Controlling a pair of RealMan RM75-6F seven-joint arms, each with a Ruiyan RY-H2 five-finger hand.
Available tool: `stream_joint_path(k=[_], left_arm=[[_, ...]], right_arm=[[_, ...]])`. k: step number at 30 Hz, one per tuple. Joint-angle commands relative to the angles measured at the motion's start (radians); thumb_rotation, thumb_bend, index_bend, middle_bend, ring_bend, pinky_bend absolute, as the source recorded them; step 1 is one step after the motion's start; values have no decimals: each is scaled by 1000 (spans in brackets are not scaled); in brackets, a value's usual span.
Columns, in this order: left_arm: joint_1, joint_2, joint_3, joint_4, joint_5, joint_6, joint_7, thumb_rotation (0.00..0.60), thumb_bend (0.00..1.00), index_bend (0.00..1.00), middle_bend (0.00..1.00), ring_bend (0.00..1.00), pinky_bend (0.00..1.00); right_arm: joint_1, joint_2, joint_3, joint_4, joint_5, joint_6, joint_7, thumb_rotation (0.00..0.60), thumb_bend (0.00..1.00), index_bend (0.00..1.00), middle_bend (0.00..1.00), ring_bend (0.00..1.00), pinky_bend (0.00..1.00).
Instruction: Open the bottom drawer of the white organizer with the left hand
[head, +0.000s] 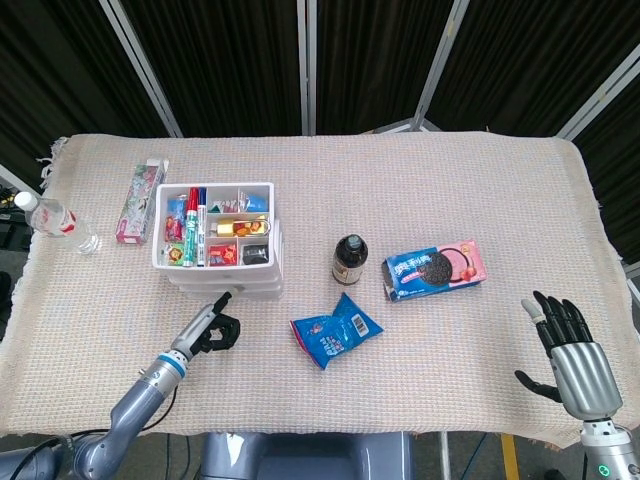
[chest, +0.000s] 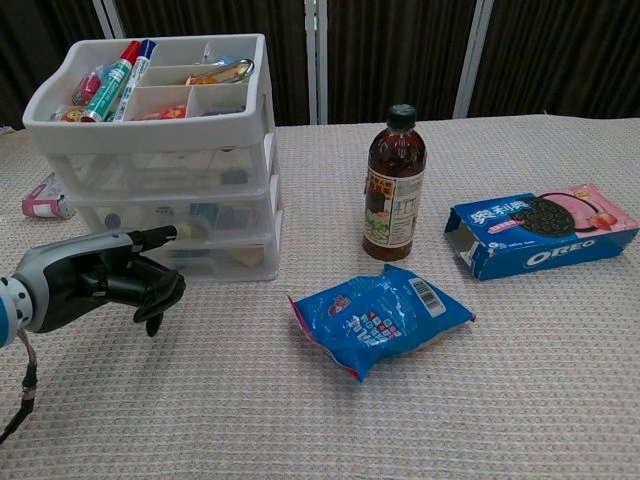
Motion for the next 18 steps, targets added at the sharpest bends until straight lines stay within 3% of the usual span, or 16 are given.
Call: stream_joint_path(k=[1,11,18], left_arm=[[-1,-1,0,1,-2,-2,0,600,731,0,740,749,594],[-3,-5,6,1,8,-12,-11,600,733,3,747,752,595],[7,3,18,-5,40,-3,-28,600,734,88,748,753,594]], right_arm=[[0,0,0,-1,0,1,0,600,19,0,0,0,0],[1,3,-2,-3,-1,-4,4,600,19,0,0,0,0],[1,3,-4,-5,1,-7,1,600,19,0,0,0,0]])
